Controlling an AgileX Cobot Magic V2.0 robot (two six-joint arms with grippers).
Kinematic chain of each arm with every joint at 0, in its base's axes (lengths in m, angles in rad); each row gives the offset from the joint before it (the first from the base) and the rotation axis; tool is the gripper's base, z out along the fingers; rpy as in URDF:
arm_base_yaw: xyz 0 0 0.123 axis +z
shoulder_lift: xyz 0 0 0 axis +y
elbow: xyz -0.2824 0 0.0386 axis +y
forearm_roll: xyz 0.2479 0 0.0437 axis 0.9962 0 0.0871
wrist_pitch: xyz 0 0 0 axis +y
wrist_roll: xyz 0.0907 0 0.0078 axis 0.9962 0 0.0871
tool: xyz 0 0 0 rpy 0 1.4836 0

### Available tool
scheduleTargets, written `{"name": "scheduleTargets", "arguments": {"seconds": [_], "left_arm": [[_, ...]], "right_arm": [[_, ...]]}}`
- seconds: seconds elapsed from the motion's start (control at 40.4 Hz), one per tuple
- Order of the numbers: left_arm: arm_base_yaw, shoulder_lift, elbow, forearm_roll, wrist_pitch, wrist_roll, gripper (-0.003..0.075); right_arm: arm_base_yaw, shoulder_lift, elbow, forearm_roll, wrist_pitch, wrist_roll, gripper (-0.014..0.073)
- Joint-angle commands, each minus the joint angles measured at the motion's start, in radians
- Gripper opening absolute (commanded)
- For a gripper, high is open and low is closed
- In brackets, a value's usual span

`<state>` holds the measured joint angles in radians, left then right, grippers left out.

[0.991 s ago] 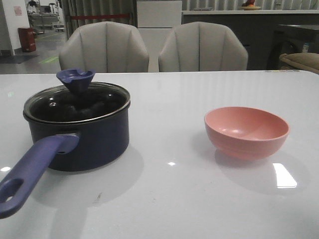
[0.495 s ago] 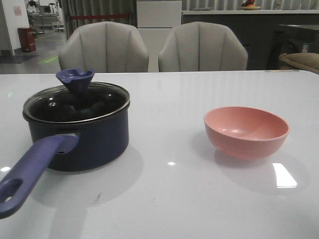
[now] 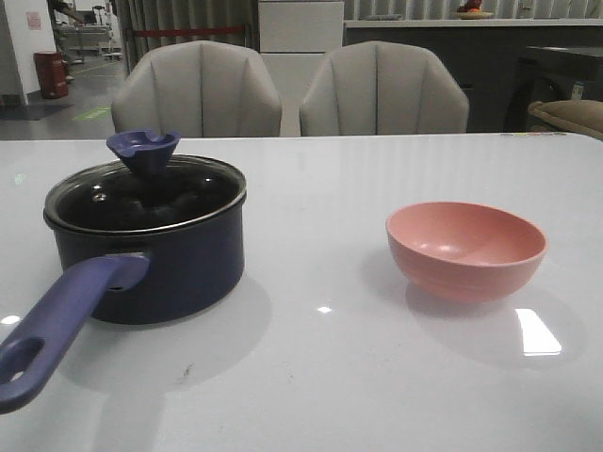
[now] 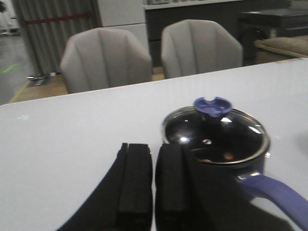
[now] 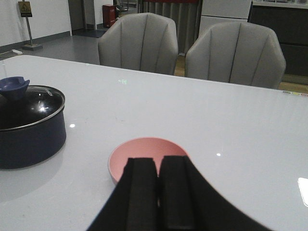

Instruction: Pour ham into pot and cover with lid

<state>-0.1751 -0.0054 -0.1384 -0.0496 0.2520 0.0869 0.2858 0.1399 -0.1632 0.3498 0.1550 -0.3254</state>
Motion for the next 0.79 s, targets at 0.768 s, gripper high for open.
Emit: {"name": "scheduleTargets", "arguments": {"seconds": [0.768], "left_arm": [[0.204, -0.016, 0.165, 0.050, -0.326, -0.104, 0.0113]], "right_arm": [[-0.002, 0.007, -0.029, 0.007, -0.077, -0.008, 0.0146]]}}
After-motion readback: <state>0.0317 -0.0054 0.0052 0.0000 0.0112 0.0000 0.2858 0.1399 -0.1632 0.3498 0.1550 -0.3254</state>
